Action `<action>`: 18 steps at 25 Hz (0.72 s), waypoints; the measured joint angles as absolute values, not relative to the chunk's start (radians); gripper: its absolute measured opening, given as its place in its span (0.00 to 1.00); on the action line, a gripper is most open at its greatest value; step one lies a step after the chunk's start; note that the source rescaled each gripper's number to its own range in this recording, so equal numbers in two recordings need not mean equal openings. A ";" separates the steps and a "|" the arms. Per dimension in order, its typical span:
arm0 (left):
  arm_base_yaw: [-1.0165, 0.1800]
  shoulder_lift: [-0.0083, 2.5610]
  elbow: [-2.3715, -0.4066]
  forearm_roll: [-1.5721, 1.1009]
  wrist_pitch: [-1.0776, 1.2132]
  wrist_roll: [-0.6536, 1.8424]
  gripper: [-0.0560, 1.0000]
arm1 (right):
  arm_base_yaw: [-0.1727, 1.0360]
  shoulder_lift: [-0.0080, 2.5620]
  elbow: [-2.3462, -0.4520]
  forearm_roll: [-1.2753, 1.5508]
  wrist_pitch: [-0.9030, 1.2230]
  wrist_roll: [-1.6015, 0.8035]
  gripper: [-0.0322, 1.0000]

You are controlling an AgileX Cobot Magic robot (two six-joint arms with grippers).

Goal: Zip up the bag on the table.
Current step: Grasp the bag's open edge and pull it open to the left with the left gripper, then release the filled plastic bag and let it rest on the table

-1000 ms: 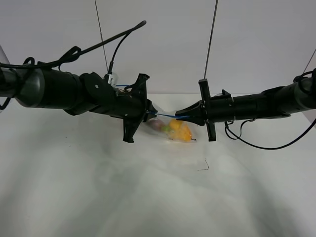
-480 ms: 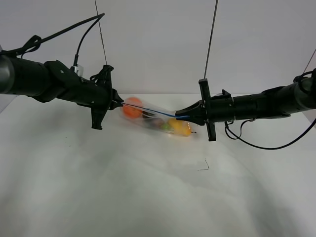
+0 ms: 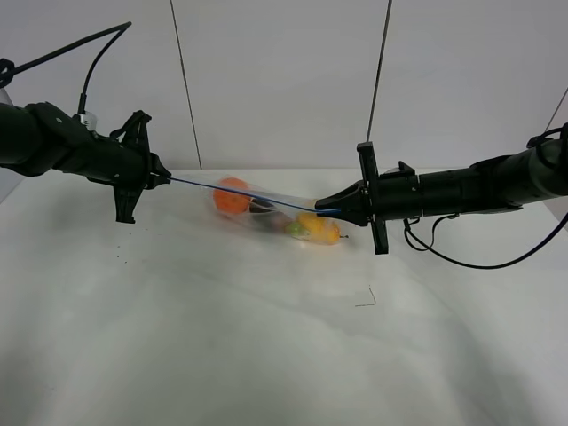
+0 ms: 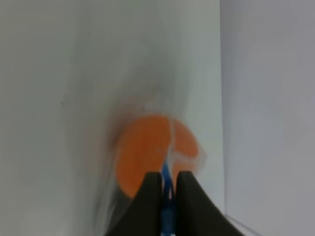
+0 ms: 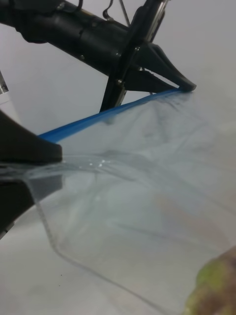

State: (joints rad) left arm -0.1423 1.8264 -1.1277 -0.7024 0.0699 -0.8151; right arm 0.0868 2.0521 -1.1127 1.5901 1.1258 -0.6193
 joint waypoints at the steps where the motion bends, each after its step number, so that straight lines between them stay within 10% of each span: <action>1: -0.130 1.826 -1.128 -0.702 0.070 -0.814 0.05 | 0.087 2.052 -1.113 1.593 1.126 -0.619 0.03; 10: -0.094 1.826 -1.128 -0.705 0.157 -0.741 0.10 | 0.087 2.052 -1.113 1.584 1.127 -0.619 0.03; 18: -0.077 1.826 -1.129 -0.700 0.125 -0.722 0.82 | 0.086 2.052 -1.113 1.581 1.127 -0.619 0.03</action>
